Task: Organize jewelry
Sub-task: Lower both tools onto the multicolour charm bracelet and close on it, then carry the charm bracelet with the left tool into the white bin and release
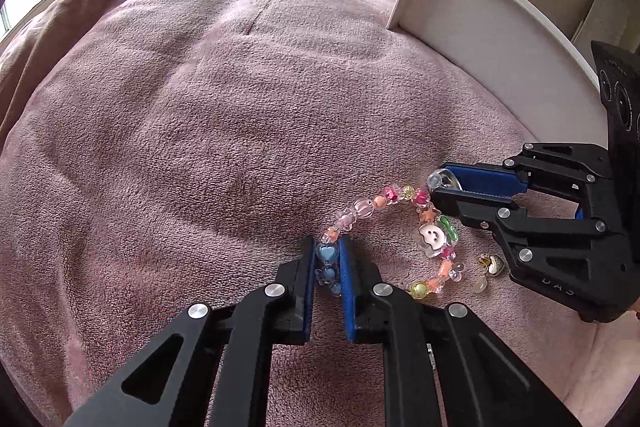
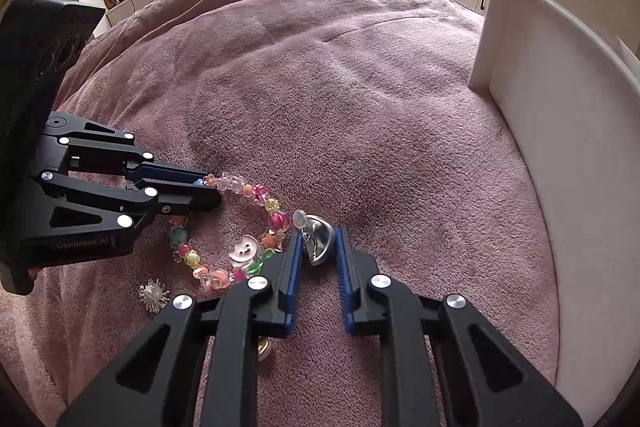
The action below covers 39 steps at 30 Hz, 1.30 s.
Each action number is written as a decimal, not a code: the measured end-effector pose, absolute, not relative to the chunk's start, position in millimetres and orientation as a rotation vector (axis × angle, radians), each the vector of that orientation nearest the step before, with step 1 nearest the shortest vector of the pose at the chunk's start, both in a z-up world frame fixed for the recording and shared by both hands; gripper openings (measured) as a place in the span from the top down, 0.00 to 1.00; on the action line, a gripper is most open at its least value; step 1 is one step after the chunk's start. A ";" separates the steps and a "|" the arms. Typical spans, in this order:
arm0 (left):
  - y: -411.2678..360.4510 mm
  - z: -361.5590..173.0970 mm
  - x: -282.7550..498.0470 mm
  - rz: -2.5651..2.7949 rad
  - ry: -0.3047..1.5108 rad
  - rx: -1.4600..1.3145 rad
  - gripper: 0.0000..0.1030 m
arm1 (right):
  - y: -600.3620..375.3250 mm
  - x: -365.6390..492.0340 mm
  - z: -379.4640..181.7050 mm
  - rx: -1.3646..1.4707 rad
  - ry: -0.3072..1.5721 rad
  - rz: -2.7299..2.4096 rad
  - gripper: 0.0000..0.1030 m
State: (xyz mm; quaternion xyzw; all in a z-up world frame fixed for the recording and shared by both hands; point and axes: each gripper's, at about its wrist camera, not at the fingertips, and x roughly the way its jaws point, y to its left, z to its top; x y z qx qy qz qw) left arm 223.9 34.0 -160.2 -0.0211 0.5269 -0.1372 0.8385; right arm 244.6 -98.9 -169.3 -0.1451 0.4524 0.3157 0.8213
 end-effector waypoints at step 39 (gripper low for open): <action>-5.5 30.9 154.7 -0.298 0.763 0.107 0.84 | -164.8 165.9 7.8 -0.285 0.600 0.561 0.84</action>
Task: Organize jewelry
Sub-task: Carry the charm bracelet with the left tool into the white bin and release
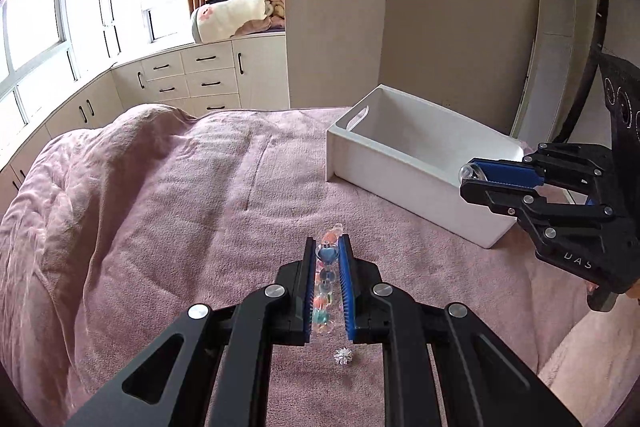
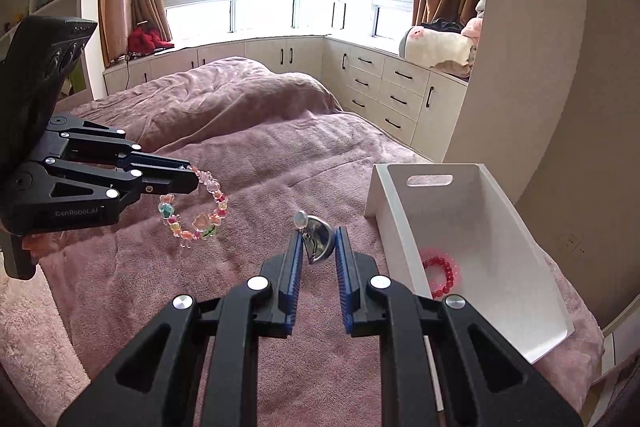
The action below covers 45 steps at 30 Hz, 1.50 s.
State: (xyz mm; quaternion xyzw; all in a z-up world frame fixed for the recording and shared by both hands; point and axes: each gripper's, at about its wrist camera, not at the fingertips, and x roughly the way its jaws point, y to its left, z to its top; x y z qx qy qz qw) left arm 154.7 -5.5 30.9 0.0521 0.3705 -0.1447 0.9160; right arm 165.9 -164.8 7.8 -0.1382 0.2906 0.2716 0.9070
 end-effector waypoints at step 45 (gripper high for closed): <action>-239.1 14.1 319.3 -0.539 0.877 0.343 0.84 | -352.0 230.6 -12.3 -0.089 0.676 0.290 0.83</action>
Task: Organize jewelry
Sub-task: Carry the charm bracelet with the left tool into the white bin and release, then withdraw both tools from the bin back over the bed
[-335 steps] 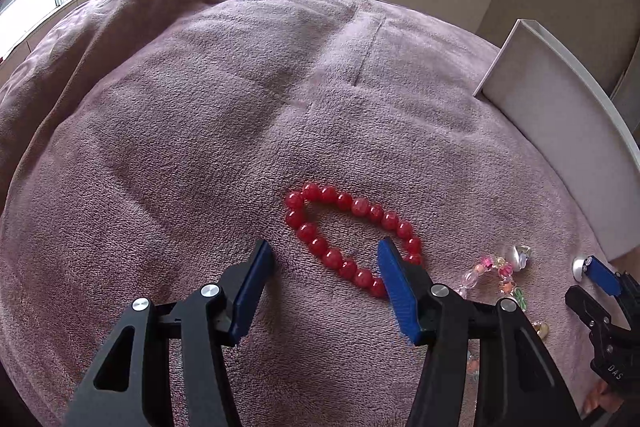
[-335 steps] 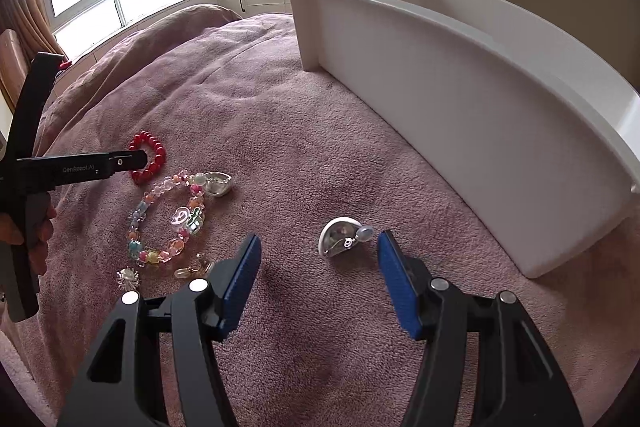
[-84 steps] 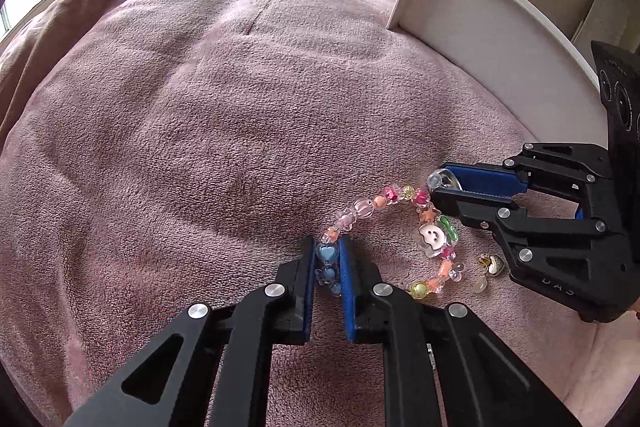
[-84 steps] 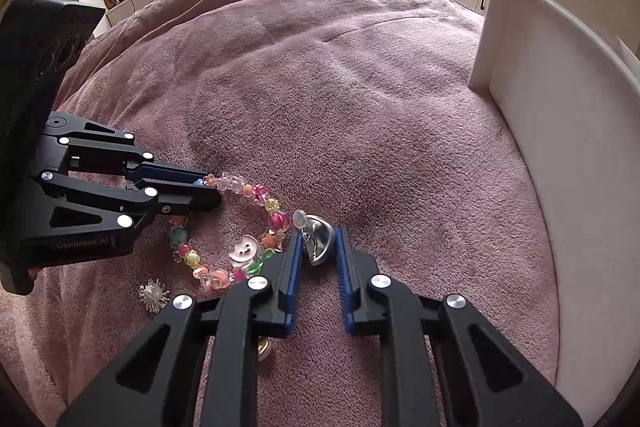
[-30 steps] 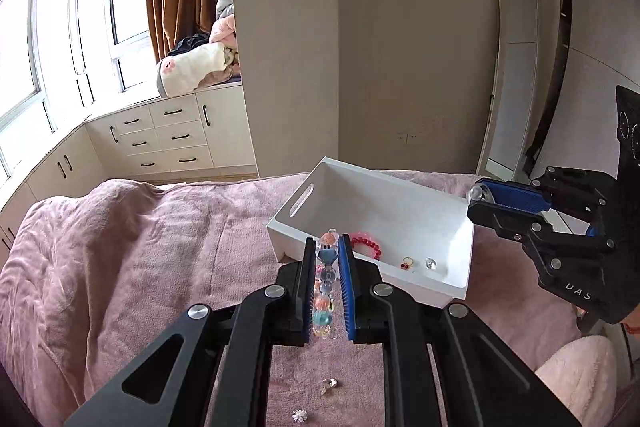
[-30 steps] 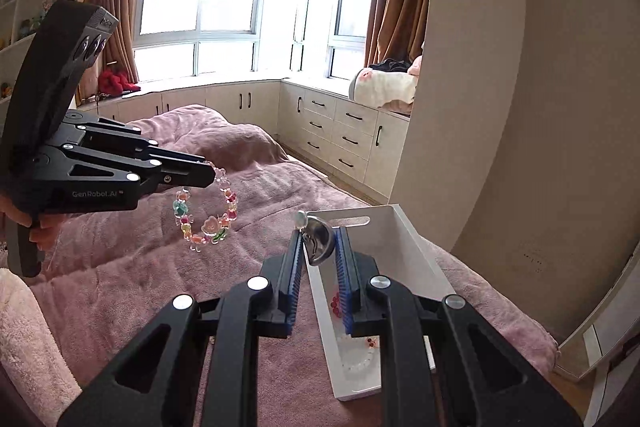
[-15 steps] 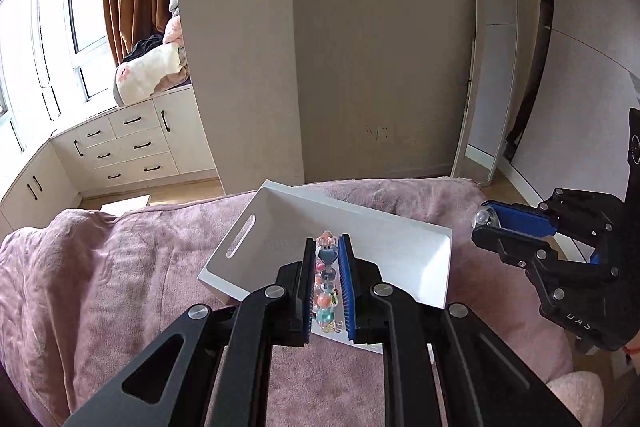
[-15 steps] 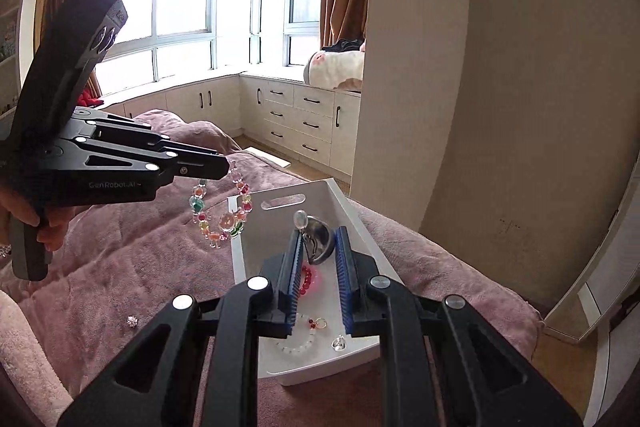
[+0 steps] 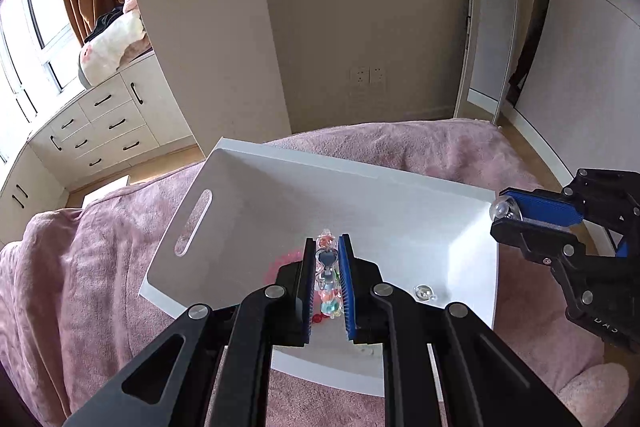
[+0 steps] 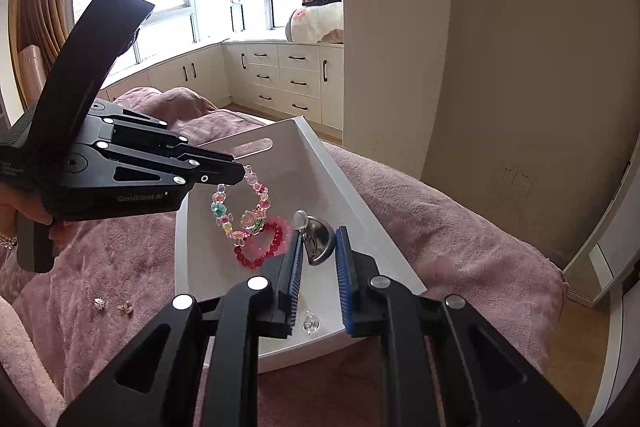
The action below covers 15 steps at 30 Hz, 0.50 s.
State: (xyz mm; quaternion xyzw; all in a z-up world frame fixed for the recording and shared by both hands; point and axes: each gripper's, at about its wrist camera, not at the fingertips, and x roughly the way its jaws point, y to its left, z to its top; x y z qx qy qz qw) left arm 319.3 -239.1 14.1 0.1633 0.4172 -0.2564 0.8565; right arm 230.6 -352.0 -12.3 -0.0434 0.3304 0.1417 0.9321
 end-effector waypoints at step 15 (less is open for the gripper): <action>-233.5 -30.1 352.1 -0.496 0.924 0.314 0.75 | -341.3 269.5 -45.8 -0.081 0.763 0.305 0.82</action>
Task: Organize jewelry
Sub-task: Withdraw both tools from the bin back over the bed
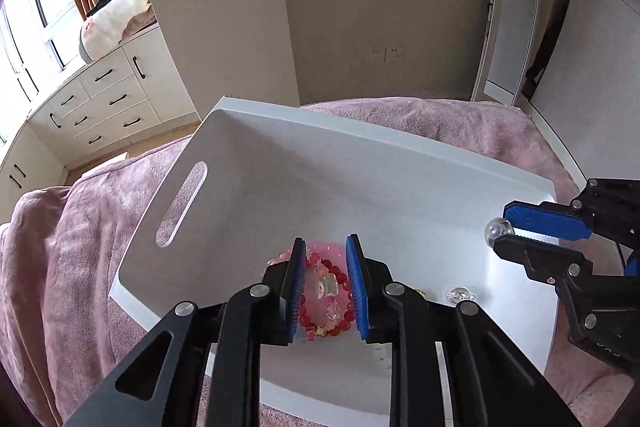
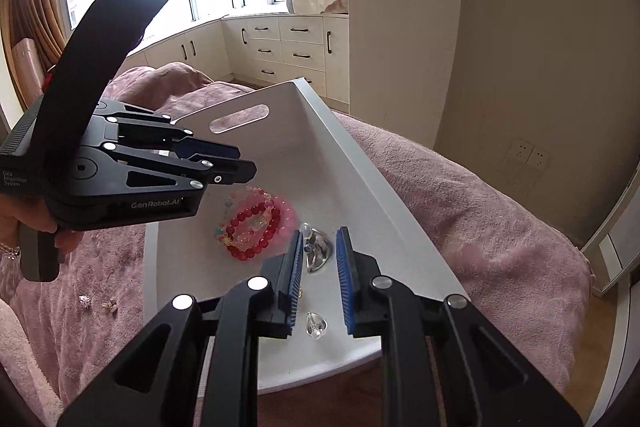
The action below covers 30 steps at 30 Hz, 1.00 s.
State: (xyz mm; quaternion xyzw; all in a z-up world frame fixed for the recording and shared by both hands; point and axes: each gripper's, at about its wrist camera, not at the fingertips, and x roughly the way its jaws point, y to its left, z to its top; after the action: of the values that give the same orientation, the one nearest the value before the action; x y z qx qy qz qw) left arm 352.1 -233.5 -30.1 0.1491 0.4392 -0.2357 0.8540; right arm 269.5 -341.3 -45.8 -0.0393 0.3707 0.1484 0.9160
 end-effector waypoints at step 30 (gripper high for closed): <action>-34.1 65.2 183.3 -0.237 0.594 0.274 0.10 | -258.8 181.4 68.9 -0.029 0.364 0.464 0.08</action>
State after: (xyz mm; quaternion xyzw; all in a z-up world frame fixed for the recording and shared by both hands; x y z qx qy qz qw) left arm 183.3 -34.1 65.2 0.1342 0.2912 -0.1161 0.9401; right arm 181.4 -258.8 68.9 -0.0143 0.1792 0.2288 0.9567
